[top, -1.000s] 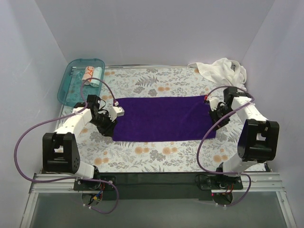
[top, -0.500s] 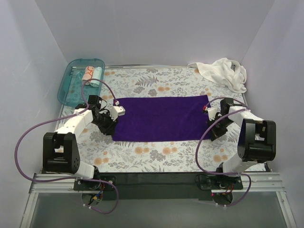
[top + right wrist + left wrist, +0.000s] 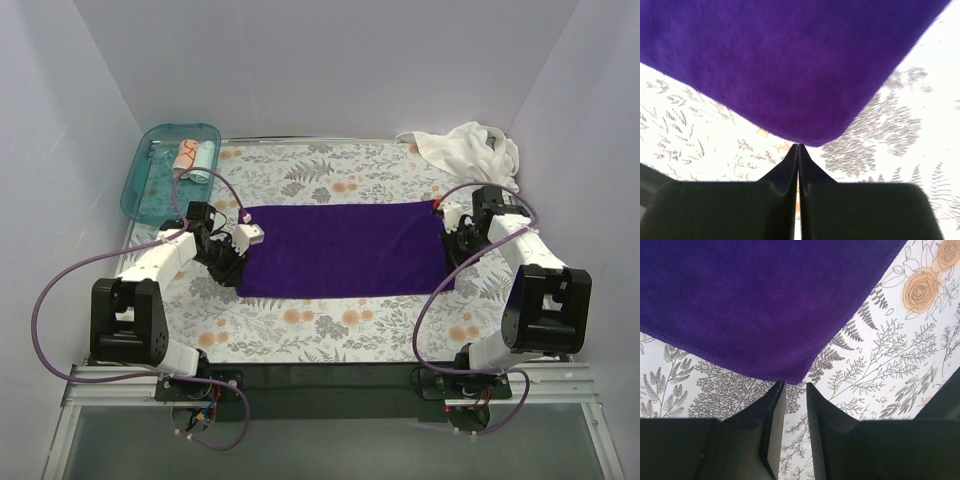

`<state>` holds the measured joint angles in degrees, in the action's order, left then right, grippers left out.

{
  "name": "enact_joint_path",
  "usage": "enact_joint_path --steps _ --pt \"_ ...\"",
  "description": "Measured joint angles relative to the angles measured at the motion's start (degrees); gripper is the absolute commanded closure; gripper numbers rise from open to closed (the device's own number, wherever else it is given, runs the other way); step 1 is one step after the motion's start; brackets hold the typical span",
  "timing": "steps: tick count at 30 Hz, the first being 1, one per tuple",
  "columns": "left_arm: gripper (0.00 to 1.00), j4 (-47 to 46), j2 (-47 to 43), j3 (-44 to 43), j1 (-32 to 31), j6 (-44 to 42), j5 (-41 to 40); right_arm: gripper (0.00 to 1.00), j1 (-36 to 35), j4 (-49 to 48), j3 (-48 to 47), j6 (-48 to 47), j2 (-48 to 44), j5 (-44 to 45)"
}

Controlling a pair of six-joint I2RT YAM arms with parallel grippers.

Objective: Roll the towels
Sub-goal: Flatten the towel

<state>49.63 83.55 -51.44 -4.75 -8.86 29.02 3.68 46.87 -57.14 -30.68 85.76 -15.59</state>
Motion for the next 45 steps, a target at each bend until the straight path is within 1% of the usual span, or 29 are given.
enact_joint_path --steps 3,10,16,22,33,45 --pt "0.78 0.3 0.1 -1.2 0.0 0.5 0.2 0.99 0.0 -0.1 -1.8 0.0 0.4 0.1" --pt "0.78 0.5 0.7 -3.7 0.0 1.7 0.5 0.99 0.0 1.0 -1.8 -0.6 4.2 1.2" --pt "0.78 0.5 1.7 -3.7 0.0 2.7 0.8 0.99 0.0 0.5 0.2 -1.0 5.3 2.1" --pt "0.78 0.1 2.1 -3.7 0.0 2.9 0.9 0.99 0.0 -2.3 2.8 -1.0 7.5 3.6" --pt "0.83 -1.3 2.1 -0.3 0.0 1.8 0.2 0.99 0.0 -4.5 4.3 -0.2 7.0 3.9" --pt "0.85 -1.9 3.1 -0.2 -0.6 1.8 0.2 0.99 0.0 -4.9 4.6 0.5 6.7 3.7"
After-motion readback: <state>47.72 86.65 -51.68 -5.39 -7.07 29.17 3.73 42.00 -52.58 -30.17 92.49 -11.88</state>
